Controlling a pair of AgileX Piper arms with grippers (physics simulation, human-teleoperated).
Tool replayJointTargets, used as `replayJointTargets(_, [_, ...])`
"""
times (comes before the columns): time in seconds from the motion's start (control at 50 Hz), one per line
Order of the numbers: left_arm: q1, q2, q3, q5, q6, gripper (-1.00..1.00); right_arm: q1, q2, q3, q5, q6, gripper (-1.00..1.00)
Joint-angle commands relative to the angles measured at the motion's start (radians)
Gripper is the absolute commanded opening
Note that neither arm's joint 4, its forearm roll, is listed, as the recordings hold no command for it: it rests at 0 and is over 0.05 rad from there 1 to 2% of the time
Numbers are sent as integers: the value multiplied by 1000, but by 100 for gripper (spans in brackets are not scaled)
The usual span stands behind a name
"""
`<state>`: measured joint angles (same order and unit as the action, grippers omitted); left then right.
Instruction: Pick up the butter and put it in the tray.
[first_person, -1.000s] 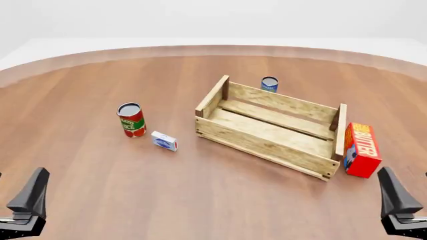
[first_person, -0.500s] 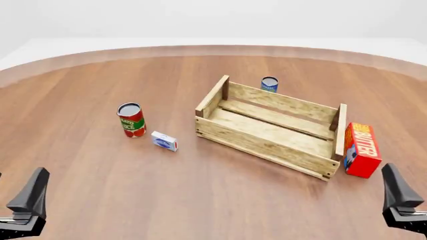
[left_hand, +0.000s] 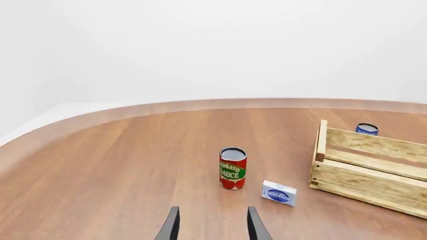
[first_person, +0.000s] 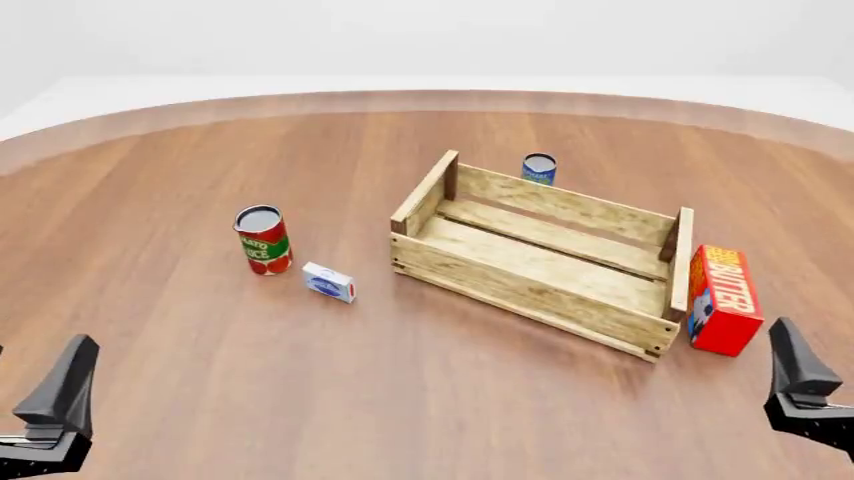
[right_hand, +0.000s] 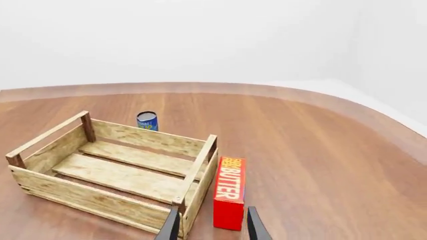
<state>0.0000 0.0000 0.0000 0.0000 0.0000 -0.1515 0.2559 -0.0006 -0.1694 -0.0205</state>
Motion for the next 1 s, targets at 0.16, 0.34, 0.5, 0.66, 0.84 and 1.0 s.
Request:
replayJointTargets(0.16, [0,0,0,0,0,100,-48,160,0,-113,-13,100])
replayJointTargets(0.34, [0,0,0,0,0,100,-53,219,0,-155,-20,100])
replayJointTargets(0.5, [0,0,0,0,0,100,-75,346,0,-253,-29,100])
replayJointTargets(0.66, [0,0,0,0,0,100,-82,475,0,-362,-33,100])
replayJointTargets(0.84, [0,0,0,0,0,100,-83,627,0,-491,-45,100])
replayJointTargets(1.0, [0,0,0,0,0,100,-68,679,1,-532,-52,100])
